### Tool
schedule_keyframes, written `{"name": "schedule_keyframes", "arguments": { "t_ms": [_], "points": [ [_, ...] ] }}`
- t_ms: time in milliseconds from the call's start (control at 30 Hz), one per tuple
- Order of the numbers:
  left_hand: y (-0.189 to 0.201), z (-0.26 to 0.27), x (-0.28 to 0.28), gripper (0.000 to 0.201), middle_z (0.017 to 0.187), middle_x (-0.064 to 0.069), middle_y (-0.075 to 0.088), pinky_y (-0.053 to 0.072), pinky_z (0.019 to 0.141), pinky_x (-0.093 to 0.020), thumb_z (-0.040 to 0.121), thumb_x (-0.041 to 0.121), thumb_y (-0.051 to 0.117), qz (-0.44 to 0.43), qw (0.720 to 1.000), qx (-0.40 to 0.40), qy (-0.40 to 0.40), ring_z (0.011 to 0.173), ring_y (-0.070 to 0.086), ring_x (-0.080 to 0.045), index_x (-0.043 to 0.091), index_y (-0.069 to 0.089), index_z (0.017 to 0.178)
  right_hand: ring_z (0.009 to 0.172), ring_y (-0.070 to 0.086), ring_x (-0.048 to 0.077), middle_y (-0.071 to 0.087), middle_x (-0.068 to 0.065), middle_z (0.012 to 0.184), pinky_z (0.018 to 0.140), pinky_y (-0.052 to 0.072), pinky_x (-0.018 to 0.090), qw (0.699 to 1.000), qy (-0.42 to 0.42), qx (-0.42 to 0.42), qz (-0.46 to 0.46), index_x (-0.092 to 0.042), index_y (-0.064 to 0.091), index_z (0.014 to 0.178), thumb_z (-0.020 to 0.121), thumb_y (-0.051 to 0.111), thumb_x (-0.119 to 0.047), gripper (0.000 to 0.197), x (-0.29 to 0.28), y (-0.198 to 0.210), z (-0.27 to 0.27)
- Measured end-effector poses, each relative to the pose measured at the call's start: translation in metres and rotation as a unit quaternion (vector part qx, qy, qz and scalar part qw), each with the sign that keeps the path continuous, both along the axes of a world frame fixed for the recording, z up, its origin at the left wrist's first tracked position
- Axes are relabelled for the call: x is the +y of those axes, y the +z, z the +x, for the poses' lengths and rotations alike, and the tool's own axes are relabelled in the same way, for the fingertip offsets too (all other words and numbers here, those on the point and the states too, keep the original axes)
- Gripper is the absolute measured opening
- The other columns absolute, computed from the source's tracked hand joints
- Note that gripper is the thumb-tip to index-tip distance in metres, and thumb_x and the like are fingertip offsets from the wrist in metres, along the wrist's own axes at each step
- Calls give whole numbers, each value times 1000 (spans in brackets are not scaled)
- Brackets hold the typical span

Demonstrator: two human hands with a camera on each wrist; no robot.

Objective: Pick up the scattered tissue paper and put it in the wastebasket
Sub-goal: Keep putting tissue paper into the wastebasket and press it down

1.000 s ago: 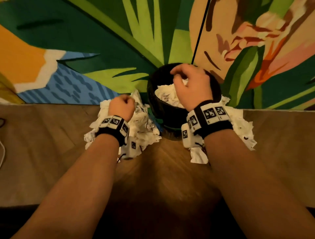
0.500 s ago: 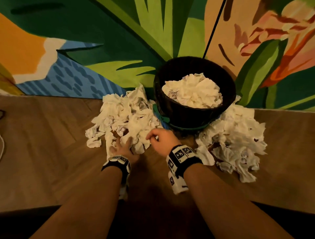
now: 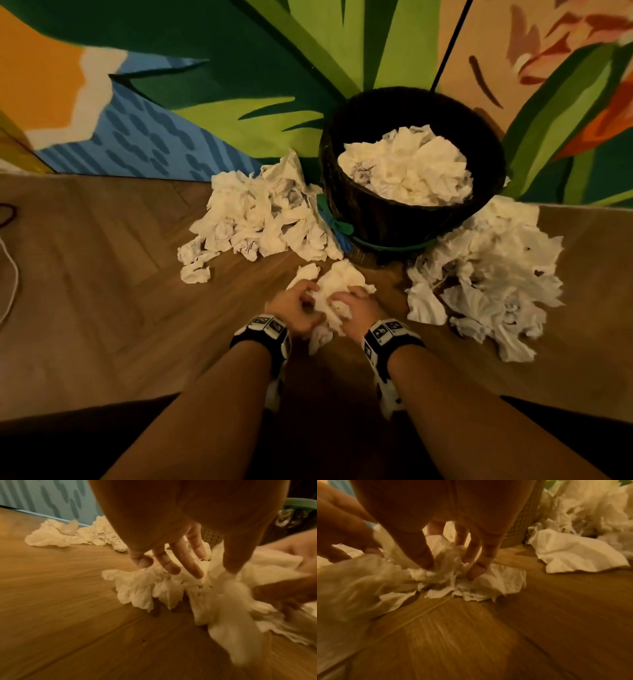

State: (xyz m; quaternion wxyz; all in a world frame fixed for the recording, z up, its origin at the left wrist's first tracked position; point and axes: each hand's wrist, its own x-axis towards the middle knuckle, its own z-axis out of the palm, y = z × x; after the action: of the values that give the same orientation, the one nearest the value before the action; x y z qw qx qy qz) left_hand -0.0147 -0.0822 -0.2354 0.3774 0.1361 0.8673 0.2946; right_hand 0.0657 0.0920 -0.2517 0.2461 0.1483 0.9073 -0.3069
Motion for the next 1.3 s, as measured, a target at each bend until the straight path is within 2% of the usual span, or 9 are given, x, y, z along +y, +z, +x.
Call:
{"name": "schedule_keyframes", "arguments": {
  "t_ms": [100, 267, 433, 567, 733, 867, 967, 1167, 1300],
  "points": [
    [6, -5, -14, 31, 97, 16, 66, 50, 59, -20, 82, 38, 73, 83, 988, 12, 132, 85, 65, -7, 47, 55, 105, 126, 46, 16, 37, -9, 141, 101, 38, 22, 997, -49, 59, -33, -43, 49, 133, 81, 64, -15, 62, 8, -1, 10],
    [-1, -11, -32, 22, 117, 2, 65, 50, 81, -30, 92, 32, 63, 23, 956, 95, 275, 98, 60, -16, 30, 60, 113, 74, 56, -3, 49, -19, 112, 59, 38, 4, 977, -156, 124, -72, -61, 42, 117, 77, 64, -20, 61, 18, 13, 7],
    [-15, -3, -33, 50, 142, -6, 44, 47, 102, -45, 88, 47, 64, -122, 976, 31, 177, 124, 50, -30, 31, 51, 134, 79, 57, 12, 55, -11, 91, 72, 50, 30, 959, -239, 149, -12, -40, 53, 93, 81, 57, -34, 14, 24, 22, 9],
    [-17, -2, -34, 37, 144, -10, 45, 46, 104, -47, 90, 45, 64, -135, 977, 44, 158, 127, 49, -32, 31, 62, 124, 82, 58, 10, 58, -17, 83, 69, 46, 29, 977, -206, 46, 12, -33, 58, 89, 72, 60, -69, 40, 22, 24, 10],
    [-5, -6, -24, 30, 142, -7, 53, 34, 114, -45, 95, 47, 56, -48, 970, 95, 217, 140, 37, -26, 28, 69, 115, 86, 64, 14, 61, -13, 79, 62, 42, 22, 983, -166, 65, 47, -30, 69, 93, 88, 64, -42, 14, 14, 21, 2],
    [6, -10, -21, 5, 113, -2, 68, 53, 88, -35, 92, 31, 65, 47, 946, 82, 309, 98, 64, -18, 28, 68, 92, 73, 56, 13, 60, -10, 76, 66, 40, 24, 963, -231, 136, 7, -31, 64, 91, 94, 55, -36, 10, 21, 29, -1],
    [11, -9, -21, 8, 92, 2, 69, 51, 67, -25, 89, 21, 68, 94, 923, 58, 368, 79, 64, -15, 27, 65, 85, 73, 53, 23, 55, 2, 74, 68, 37, 29, 936, -305, 167, -47, -22, 56, 87, 97, 47, -29, 15, 26, 36, 0],
    [23, -8, -16, 26, 90, 2, 64, 43, 66, -26, 97, 14, 50, 184, 893, 47, 409, 67, 53, -14, 19, 67, 115, 100, 65, 21, 70, 6, 110, 93, 50, 34, 886, -395, 185, -158, -16, 69, 94, 93, 62, -26, 12, 33, 53, 6],
    [36, -12, -15, 53, 127, 0, 58, 40, 104, -38, 95, 44, 54, 188, 870, -23, 455, 117, 54, -24, 17, 52, 140, 59, 58, 19, 62, 2, 72, 51, 47, 26, 851, -437, 191, -219, -17, 48, 83, 96, 59, -22, 17, 29, 64, 8]
  ]
}}
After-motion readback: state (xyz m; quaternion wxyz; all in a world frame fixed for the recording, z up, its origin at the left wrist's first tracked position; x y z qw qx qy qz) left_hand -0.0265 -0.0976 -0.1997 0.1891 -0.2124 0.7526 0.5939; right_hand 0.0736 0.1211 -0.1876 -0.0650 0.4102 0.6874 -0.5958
